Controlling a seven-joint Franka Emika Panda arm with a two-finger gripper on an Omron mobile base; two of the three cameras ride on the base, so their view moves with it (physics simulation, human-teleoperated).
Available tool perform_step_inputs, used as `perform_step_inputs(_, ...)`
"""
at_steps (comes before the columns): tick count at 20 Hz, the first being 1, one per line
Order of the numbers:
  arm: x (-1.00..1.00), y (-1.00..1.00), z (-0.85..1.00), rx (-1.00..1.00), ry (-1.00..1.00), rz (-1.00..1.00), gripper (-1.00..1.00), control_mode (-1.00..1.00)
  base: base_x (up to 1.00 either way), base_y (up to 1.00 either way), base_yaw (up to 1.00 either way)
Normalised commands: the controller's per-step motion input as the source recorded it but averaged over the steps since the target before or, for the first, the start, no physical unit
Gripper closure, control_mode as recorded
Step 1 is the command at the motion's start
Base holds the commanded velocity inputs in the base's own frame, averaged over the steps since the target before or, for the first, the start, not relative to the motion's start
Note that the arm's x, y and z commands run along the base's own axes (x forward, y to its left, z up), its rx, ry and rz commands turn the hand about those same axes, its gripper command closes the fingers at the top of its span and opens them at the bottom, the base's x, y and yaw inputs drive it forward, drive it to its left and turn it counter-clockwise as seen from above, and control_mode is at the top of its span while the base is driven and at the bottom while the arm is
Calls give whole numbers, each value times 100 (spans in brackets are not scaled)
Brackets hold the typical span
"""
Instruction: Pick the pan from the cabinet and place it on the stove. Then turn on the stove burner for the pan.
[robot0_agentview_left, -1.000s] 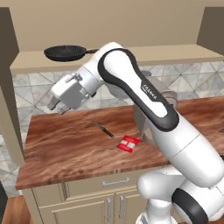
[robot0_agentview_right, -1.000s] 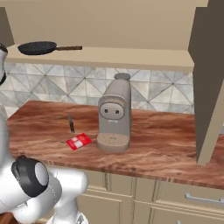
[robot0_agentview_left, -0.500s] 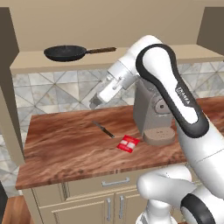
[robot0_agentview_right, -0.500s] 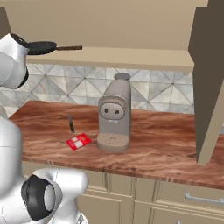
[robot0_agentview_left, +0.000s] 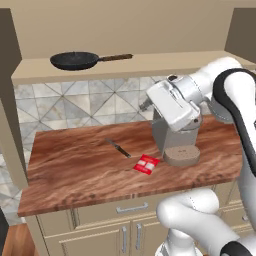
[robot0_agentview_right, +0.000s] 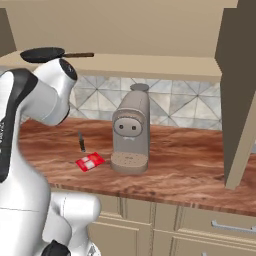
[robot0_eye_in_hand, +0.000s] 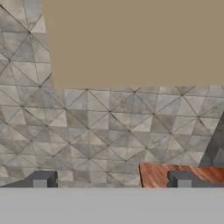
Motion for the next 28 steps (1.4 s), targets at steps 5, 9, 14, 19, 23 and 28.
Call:
perform_step_inputs(5,26,-49,46,12,-19,3,-100,-100,0,0,0)
perform_step_inputs(9,46,-47,45,10,-9,0,-100,-100,0,0,0)
perform_step_inputs(14,56,-38,44,9,-3,0,-100,-100,0,0,0)
perform_step_inputs(19,44,-13,40,4,-3,0,-100,-100,0,0,0)
perform_step_inputs(23,42,0,12,0,0,0,-100,-100,0,0,0)
perform_step_inputs(28,40,-3,0,0,0,0,-100,-100,0,0,0)
